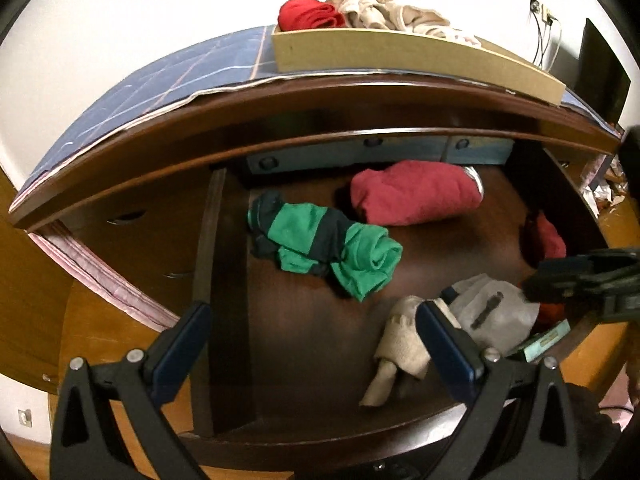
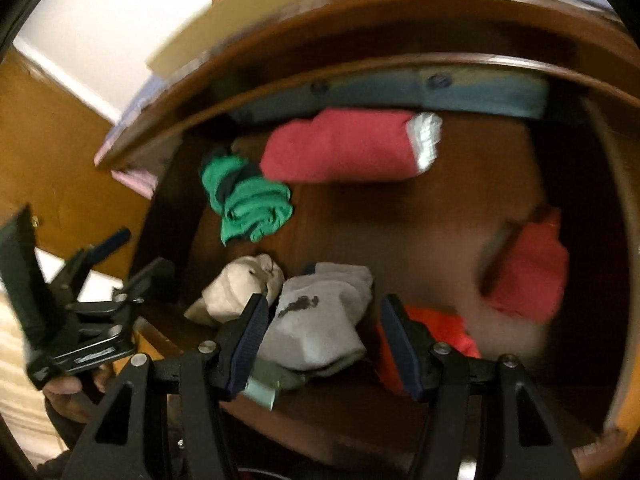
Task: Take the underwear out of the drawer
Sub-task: 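Grasp grey sock with the right tool while the left tool grasps beige sock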
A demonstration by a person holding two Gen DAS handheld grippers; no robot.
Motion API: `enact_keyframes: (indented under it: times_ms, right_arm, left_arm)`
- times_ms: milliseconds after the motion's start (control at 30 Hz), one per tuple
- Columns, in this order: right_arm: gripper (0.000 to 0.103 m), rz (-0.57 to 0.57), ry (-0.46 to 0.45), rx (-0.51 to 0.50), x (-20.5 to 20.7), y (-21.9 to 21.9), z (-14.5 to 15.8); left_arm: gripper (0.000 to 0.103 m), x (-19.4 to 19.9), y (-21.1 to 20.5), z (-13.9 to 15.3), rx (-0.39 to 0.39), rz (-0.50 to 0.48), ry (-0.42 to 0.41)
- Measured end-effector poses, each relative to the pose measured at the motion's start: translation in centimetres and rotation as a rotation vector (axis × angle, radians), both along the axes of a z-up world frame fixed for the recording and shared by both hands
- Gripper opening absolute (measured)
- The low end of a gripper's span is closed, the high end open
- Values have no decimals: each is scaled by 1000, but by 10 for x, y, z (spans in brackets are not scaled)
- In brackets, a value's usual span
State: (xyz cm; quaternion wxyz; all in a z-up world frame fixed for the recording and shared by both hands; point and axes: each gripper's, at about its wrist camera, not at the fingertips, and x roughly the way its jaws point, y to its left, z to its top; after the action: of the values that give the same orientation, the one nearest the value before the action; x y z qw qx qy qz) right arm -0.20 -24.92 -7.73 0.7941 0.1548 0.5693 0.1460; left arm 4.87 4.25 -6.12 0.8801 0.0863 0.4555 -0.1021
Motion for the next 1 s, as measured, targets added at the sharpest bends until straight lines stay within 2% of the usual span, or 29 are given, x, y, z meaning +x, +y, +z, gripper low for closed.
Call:
enact_keyframes:
  times_ms: [133,267,567,600,667,700,733,867,1000]
  right_arm:
    - [61,12,93,-10,18,10,-22]
    - [61,49,116,-39,21,22,-30]
    - [60,141,147,-95,22,48,-46]
    - [57,150,152,-91,23,49,-46]
    - [40,166,187,-20,22,48,-48]
    - [23,161,211,41,22,46,-50]
    - [18,150,227,83,20,45,-50]
    - [17,96,146,57,11,34,-41]
    - [17,-14,15,139,-1,11,-17]
  left_arm:
    - [102,0,5,2,-1,-15,7]
    - [102,1,6,2,-18,-30,20]
    - [102,-1,4,-2,-4,-76,34]
    - [102,0,4,-2,-5,-79,36]
    - [102,1,2,-1,-7,-90,44]
    - [102,2,0,-1,-8,-98,50]
    - [102,2,0,-1,-9,-105,55]
    - [102,1,-7,-4,-8,-137,68]
    - [102,1,-12,-6,6,-154,74]
